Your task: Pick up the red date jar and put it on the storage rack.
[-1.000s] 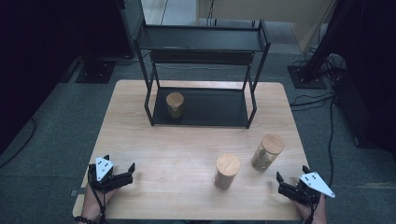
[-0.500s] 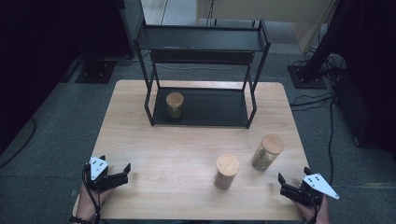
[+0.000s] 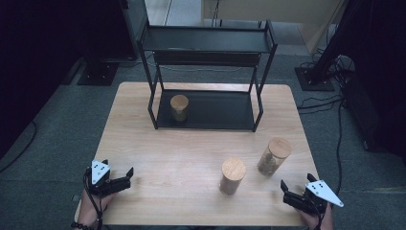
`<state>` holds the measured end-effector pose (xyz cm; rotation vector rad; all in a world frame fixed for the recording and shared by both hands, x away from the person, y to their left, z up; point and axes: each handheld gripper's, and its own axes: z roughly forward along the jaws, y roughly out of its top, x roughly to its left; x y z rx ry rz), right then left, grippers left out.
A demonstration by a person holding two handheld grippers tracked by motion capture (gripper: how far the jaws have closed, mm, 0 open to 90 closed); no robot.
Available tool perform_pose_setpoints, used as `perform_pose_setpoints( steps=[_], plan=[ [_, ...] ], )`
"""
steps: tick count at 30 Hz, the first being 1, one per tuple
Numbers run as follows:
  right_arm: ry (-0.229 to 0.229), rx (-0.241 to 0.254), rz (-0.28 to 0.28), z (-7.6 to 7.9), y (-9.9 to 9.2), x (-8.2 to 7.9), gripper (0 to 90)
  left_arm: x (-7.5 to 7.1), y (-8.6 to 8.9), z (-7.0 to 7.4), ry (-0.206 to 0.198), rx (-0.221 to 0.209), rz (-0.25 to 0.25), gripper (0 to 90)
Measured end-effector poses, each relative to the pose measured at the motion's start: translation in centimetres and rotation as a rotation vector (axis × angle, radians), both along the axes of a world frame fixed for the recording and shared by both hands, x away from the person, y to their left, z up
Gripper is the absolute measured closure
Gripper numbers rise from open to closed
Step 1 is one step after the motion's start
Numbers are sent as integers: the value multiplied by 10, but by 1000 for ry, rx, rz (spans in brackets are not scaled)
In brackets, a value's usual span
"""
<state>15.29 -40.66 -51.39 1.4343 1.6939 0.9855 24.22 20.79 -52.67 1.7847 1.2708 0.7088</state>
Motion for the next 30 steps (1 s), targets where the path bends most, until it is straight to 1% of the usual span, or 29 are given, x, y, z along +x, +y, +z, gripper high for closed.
perform_pose_setpoints(
  steps=[2,3,6,8,12,13,15,19,21,25,30],
  plan=[
    [9,-17,16,-1,6,0,8,0,0,0,3,-3,-2,0],
    [13,-15,22,0,7,0,8,0,0,0,3,-4,-1,0],
    [12,18,33,1,11,1,8,0,1,0,2,-4,1,0],
    [13,15,38,1,14,1,8,0,0,0,1,-1,-1,0],
    [17,5,79,2,27,0,8,0,0,0,4,4,-4,0],
    [15,11,86,3,31,-1,8,0,0,0,4,6,-5,0],
    [13,9,90,3,33,-1,8,0,0,0,4,5,-5,0],
    [13,3,110,4,44,-1,8,0,0,0,5,4,-8,0],
    [12,4,113,4,46,-2,8,0,0,0,6,3,-9,0],
    [17,-7,141,2,56,-3,8,1,-1,0,7,5,-14,0],
    [9,1,174,3,67,-5,8,1,-1,0,7,7,-14,0]
  ],
)
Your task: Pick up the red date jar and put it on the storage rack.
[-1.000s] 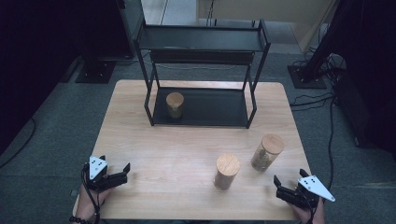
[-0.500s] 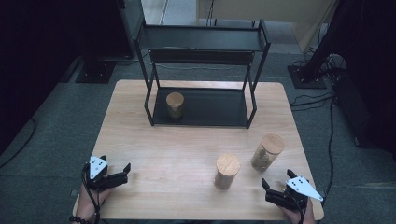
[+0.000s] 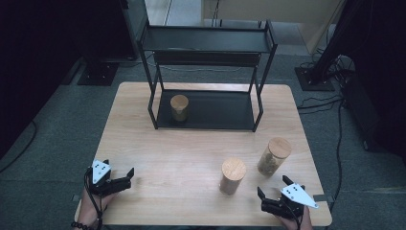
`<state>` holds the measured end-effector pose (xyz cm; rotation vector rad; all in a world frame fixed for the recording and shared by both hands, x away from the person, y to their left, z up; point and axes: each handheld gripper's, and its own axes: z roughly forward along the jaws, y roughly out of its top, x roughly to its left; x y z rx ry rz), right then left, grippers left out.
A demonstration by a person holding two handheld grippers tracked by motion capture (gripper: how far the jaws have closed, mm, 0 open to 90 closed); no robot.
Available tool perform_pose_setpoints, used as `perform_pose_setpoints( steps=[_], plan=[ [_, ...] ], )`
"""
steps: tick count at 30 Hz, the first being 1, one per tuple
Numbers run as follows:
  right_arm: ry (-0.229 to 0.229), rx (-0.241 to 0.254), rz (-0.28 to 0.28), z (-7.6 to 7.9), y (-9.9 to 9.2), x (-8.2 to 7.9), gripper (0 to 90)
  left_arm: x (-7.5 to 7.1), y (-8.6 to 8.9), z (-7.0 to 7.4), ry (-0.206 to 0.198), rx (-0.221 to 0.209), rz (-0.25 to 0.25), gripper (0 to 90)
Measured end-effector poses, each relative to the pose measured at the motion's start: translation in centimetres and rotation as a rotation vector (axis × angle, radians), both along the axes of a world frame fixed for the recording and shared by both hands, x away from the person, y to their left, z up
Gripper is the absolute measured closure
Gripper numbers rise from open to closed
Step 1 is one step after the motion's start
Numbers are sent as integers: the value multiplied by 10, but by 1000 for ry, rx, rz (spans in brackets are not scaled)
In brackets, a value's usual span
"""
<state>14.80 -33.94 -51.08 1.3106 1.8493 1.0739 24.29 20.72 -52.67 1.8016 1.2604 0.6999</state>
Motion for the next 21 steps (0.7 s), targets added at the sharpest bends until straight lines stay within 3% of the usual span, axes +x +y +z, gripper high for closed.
perform_pose_setpoints(
  steps=[21],
  plan=[
    [-2,-3,86,-4,29,-1,8,0,-1,0,1,5,-4,0]
  ],
)
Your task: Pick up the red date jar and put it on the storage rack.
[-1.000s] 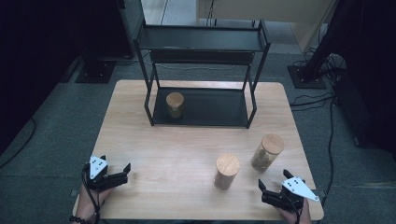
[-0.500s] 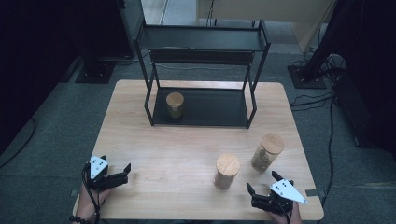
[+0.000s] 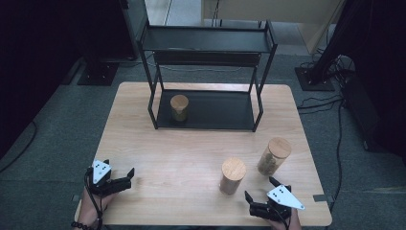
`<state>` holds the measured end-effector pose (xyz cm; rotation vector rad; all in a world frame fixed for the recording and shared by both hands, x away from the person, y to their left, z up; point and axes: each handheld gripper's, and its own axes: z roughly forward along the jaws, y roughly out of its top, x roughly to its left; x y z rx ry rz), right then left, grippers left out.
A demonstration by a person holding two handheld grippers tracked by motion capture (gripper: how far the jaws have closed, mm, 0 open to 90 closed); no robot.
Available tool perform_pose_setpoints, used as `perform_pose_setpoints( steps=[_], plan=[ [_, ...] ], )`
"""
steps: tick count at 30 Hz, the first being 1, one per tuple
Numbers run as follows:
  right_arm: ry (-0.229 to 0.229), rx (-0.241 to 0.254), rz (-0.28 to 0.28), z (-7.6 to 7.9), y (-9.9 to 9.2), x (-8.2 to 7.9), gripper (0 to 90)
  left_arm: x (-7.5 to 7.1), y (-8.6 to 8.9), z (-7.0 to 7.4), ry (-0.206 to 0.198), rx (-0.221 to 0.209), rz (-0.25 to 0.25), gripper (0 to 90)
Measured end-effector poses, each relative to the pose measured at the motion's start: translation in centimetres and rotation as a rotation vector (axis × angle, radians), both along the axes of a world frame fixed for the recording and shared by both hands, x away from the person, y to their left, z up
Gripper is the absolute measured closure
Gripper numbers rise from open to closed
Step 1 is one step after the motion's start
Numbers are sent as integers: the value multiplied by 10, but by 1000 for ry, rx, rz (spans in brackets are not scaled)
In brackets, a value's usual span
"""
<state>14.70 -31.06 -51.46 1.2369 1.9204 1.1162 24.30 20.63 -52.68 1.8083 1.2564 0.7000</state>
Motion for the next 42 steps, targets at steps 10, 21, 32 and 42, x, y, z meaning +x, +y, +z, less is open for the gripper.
perform_pose_setpoints(
  steps=[10,21,32,42],
  plan=[
    [10,-1,39,0,12,2,8,0,0,0,1,0,-2,0],
    [22,-10,76,-1,31,7,12,0,0,0,1,0,-5,0],
    [24,4,113,-1,52,14,24,0,0,0,3,-3,-6,0],
    [52,5,129,-2,63,21,66,0,0,0,3,-3,-8,0]
  ],
)
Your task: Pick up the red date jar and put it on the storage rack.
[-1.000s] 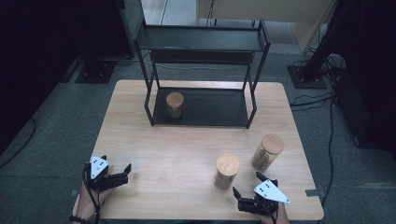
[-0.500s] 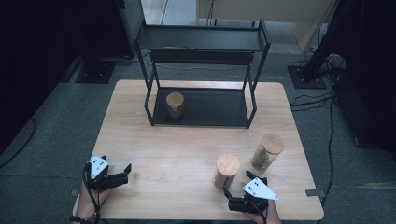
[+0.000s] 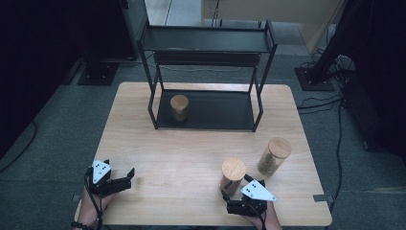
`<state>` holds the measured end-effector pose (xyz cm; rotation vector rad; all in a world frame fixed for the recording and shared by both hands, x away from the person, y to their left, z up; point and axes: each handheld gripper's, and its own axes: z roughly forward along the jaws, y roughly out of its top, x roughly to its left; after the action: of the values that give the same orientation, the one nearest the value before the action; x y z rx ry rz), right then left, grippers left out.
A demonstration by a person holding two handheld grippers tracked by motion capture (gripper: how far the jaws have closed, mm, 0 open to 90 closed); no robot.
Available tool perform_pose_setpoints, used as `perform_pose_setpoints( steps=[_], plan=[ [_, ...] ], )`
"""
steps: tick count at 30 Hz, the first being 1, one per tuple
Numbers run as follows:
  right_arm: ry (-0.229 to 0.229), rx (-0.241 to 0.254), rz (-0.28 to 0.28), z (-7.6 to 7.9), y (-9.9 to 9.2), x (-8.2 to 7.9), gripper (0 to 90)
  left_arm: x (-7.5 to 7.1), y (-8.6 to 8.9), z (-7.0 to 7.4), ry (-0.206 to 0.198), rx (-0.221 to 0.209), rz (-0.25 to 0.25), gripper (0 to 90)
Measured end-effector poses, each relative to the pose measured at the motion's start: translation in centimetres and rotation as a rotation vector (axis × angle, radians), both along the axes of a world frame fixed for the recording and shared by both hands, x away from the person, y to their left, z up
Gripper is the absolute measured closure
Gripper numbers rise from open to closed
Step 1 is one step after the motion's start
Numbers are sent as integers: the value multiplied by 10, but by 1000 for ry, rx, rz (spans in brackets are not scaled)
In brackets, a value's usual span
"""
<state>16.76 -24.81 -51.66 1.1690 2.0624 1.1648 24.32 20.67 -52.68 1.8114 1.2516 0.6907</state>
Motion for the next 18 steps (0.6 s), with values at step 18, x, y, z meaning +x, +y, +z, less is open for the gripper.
perform_pose_setpoints(
  steps=[18],
  plan=[
    [7,37,-17,1,11,10,207,0,0,0,0,1,0,0]
  ],
)
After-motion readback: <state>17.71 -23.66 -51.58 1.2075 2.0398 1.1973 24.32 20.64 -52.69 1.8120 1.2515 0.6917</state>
